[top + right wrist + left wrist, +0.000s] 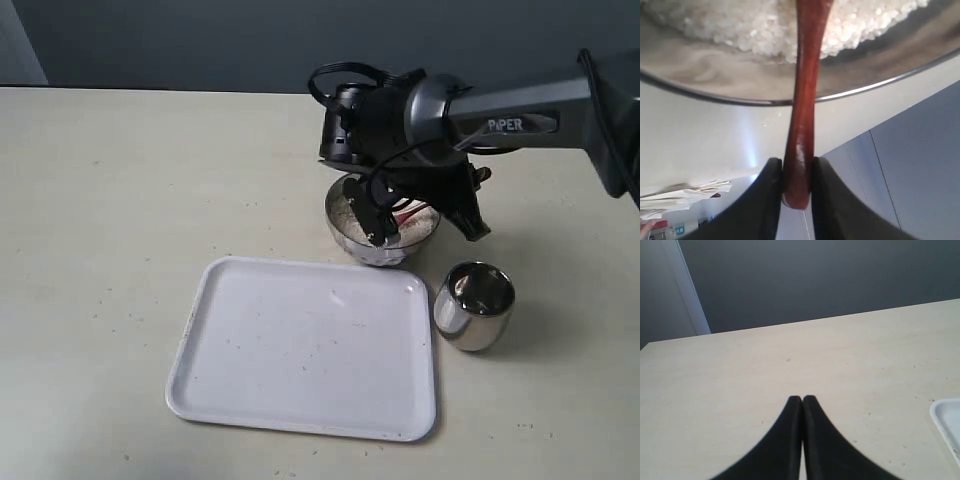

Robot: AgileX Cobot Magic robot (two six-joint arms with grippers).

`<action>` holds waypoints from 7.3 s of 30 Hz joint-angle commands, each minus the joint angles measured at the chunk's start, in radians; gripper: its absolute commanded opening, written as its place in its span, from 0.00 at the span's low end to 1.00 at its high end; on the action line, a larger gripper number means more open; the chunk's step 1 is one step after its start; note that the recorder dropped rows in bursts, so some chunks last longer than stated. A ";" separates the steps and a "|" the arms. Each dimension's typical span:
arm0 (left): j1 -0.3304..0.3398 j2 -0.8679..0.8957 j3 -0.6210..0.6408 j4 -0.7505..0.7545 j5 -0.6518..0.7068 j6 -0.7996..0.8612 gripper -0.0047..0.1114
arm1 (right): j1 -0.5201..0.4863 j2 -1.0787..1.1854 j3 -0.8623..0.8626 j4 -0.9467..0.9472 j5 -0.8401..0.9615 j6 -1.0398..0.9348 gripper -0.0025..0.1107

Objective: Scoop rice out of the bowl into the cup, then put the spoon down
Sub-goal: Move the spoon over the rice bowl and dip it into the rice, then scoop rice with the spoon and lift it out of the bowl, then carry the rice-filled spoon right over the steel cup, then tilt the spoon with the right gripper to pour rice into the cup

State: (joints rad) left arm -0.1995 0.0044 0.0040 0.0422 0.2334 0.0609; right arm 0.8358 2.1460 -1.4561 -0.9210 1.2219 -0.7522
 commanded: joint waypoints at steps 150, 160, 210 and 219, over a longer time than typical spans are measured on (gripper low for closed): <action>-0.004 -0.004 -0.004 0.001 -0.001 -0.007 0.04 | -0.337 -0.560 0.388 0.817 -0.001 0.059 0.02; -0.004 -0.004 -0.004 0.001 -0.001 -0.007 0.04 | -0.409 -0.734 0.574 0.820 -0.001 0.079 0.02; -0.004 -0.004 -0.004 0.001 -0.001 -0.007 0.04 | -0.347 -0.664 0.623 0.544 -0.131 0.180 0.02; -0.004 -0.004 -0.004 0.001 -0.001 -0.007 0.04 | -0.345 -0.664 0.623 0.536 -0.131 0.180 0.02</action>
State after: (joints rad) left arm -0.1995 0.0044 0.0040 0.0422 0.2334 0.0609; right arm 0.4889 1.4821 -0.8368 -0.3684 1.0921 -0.5746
